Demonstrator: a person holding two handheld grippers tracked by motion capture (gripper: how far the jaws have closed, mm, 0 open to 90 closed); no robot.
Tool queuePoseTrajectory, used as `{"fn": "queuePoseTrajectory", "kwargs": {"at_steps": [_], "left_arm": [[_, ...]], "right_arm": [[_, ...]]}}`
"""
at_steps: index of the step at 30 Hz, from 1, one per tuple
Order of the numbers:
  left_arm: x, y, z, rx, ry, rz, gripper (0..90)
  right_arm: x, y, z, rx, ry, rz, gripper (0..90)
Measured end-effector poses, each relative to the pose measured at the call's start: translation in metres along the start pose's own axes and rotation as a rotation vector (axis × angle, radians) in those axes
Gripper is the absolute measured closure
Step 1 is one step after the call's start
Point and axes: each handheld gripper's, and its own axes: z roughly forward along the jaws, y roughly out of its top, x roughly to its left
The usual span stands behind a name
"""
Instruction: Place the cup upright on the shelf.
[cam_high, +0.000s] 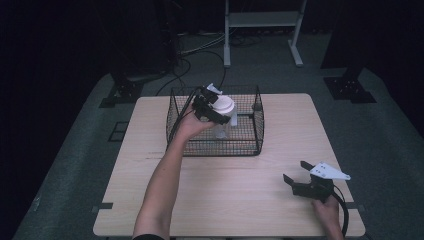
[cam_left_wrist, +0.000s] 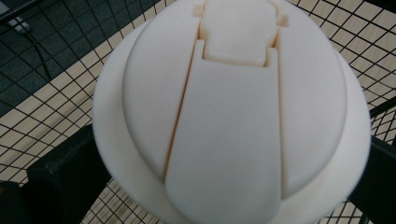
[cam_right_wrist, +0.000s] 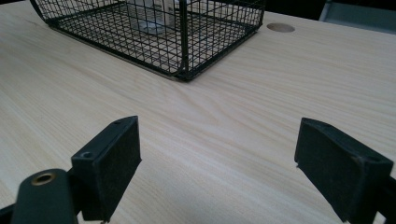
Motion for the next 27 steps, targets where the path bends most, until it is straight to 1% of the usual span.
{"fn": "queuePoseTrajectory", "kwargs": {"at_steps": [3,4,8,9,13,15,17,22,27], "left_arm": [[0.001,-0.003,-0.002,0.002,-0.008,0.008,0.0],[0.0,-0.004,-0.003,0.006,-0.005,0.014,0.0],[0.0,-0.008,-0.006,0.01,-0.011,0.015,0.0],[0.0,-0.009,-0.007,0.01,-0.01,0.02,0.0],[-0.001,-0.014,-0.011,0.009,-0.007,0.014,0.0],[-0.002,-0.017,-0.015,0.007,-0.008,0.015,0.0],[-0.004,-0.02,-0.019,-0.003,-0.003,0.029,0.0],[-0.004,-0.024,-0.029,0.003,0.013,0.029,0.0],[-0.005,-0.029,-0.038,-0.002,0.016,0.026,0.0]], "right_arm": [[0.0,0.0,0.0,0.0,0.0,-0.003,13.5],[0.0,0.0,0.0,-0.001,0.001,-0.003,13.5],[0.0,0.0,0.0,-0.001,0.001,-0.004,13.5],[0.0,0.0,0.0,-0.001,0.001,-0.004,13.5],[0.0,0.0,0.0,0.001,0.0,-0.006,13.5],[0.0,0.0,0.0,0.002,0.0,-0.007,13.5],[0.001,0.0,0.0,0.003,-0.003,-0.009,13.5],[0.001,0.0,0.0,0.004,-0.005,-0.009,13.5],[0.001,0.0,0.0,0.005,-0.006,-0.009,13.5]]}}
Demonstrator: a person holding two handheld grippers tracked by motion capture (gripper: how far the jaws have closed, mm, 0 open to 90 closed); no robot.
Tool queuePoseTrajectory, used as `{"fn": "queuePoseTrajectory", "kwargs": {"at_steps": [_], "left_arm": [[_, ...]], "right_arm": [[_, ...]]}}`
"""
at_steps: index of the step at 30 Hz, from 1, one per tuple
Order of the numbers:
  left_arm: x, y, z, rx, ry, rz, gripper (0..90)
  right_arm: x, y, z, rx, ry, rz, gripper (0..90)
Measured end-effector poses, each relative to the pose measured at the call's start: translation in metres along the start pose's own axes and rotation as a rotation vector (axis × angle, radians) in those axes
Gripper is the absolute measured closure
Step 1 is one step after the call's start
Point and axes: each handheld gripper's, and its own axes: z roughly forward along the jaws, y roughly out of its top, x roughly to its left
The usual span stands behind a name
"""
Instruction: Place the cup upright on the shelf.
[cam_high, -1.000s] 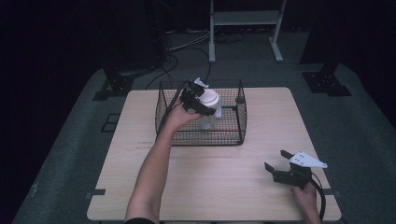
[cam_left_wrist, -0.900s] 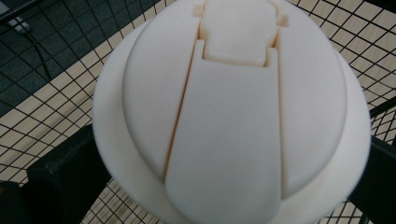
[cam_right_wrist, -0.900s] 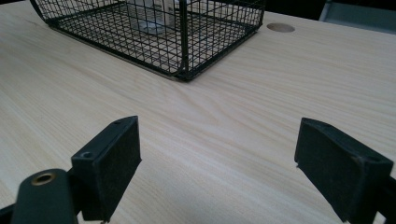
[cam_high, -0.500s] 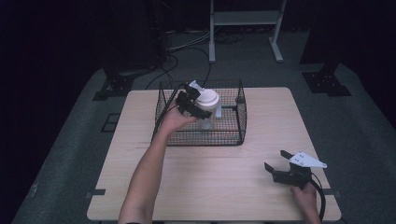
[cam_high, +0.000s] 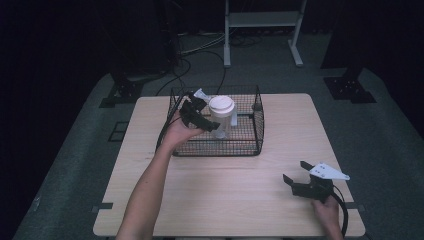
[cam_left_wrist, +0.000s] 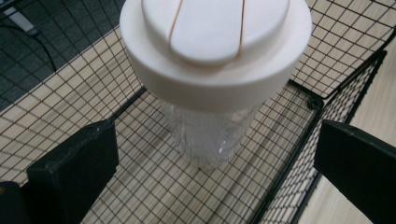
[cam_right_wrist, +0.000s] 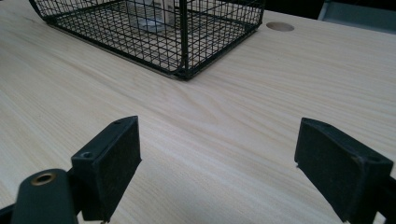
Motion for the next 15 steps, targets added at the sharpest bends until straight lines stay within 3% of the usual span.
{"fn": "queuePoseTrajectory", "kwargs": {"at_steps": [9,15], "left_arm": [[-0.006,-0.012,-0.016,-0.008,-0.002,0.016,0.0],[-0.014,-0.014,-0.024,-0.026,-0.013,0.05,0.0]], "right_arm": [[0.0,0.0,0.0,0.001,-0.002,0.002,13.5],[0.0,0.0,0.0,-0.001,-0.009,0.012,13.5]]}}
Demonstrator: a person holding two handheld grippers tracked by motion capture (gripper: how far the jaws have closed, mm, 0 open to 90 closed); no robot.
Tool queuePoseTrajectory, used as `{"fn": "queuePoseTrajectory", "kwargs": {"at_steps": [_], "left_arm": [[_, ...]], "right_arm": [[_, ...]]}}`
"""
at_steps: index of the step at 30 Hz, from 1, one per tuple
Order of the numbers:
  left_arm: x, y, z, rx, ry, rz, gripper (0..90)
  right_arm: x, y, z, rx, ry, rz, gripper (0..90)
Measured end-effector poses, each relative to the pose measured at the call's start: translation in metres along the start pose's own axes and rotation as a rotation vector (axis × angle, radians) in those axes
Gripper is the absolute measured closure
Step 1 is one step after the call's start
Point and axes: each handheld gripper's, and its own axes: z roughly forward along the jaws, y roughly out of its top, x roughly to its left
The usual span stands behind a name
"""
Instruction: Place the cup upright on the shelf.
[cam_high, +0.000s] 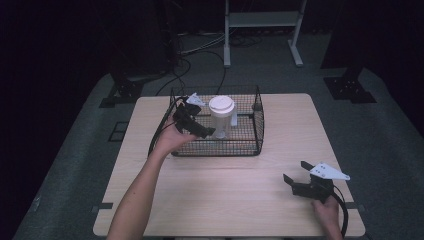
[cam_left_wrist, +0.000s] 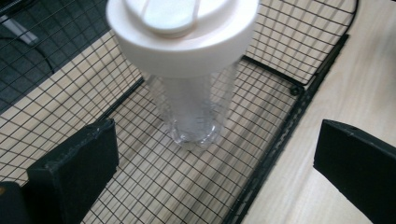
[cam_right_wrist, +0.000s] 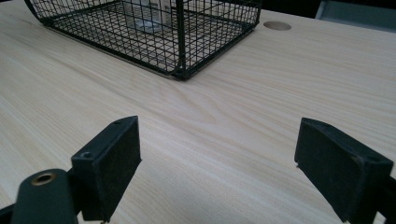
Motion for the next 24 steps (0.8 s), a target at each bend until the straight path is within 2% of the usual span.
{"fn": "queuePoseTrajectory", "kwargs": {"at_steps": [5,17,24], "left_arm": [[-0.006,-0.003,-0.007,-0.015,-0.002,0.025,0.0],[-0.024,-0.017,-0.021,-0.05,-0.043,0.049,0.0],[-0.036,-0.023,-0.021,-0.053,-0.062,0.074,0.0]], "right_arm": [[0.0,0.0,0.0,0.005,-0.008,-0.002,13.4],[0.001,0.0,0.001,0.012,-0.015,-0.009,13.5],[0.002,0.0,0.002,0.017,-0.017,-0.011,13.5]]}}
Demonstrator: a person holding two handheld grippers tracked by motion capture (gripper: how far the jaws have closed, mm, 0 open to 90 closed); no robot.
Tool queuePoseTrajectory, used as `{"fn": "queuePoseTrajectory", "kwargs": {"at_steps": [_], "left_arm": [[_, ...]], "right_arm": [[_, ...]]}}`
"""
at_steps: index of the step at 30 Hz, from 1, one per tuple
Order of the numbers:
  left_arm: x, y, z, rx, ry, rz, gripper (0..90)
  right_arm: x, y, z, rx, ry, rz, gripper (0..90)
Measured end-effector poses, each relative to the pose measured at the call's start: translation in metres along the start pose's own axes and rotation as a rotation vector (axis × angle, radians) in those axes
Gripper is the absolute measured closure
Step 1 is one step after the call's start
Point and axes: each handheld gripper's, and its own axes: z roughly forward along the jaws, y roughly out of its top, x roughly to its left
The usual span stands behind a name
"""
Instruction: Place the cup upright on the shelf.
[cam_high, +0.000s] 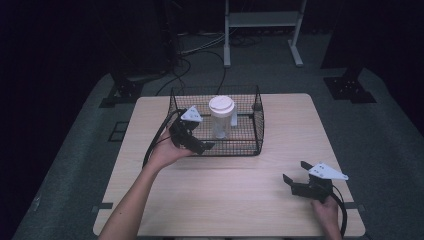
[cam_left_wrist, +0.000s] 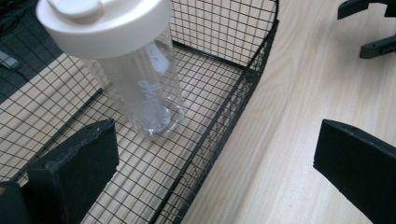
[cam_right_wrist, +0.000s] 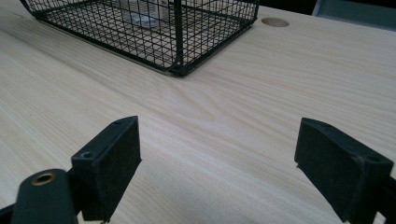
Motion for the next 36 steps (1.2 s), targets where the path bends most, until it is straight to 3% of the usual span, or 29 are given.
{"fn": "queuePoseTrajectory", "kwargs": {"at_steps": [17,36], "left_arm": [[-0.02,-0.018,-0.003,-0.013,-0.038,0.011,0.0],[-0.04,-0.045,-0.01,-0.012,-0.051,0.014,0.0]], "right_arm": [[0.001,0.0,0.0,0.005,0.0,-0.001,13.5],[0.001,0.0,0.0,0.006,0.001,-0.004,13.5]]}}
